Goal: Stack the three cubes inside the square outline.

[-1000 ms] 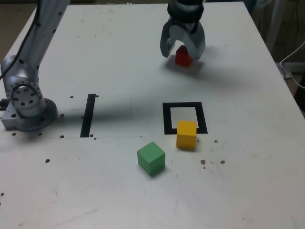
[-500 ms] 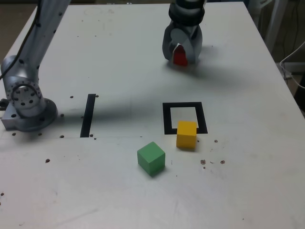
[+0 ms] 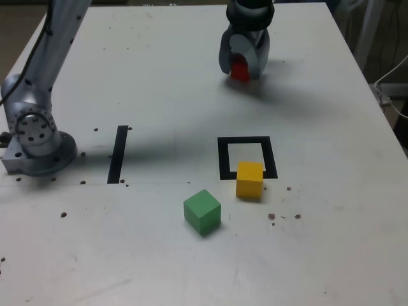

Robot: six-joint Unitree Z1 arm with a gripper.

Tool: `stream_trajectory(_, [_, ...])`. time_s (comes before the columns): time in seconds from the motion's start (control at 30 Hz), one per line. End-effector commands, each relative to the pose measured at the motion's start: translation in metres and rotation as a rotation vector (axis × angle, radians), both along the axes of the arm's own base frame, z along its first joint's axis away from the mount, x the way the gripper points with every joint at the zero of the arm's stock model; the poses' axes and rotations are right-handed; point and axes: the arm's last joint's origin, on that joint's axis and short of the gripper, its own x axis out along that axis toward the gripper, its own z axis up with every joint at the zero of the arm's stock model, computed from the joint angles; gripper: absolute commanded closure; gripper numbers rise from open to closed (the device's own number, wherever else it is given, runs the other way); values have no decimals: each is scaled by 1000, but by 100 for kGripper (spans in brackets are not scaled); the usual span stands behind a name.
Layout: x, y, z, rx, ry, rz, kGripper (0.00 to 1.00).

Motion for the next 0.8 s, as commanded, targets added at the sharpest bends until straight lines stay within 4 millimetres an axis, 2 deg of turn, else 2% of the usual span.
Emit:
stream_trajectory(0.0, [-1,-1,-1,-4,-3,-2,80])
stream_trajectory(0.77, [-1,-1,-4,6,-29,0,83])
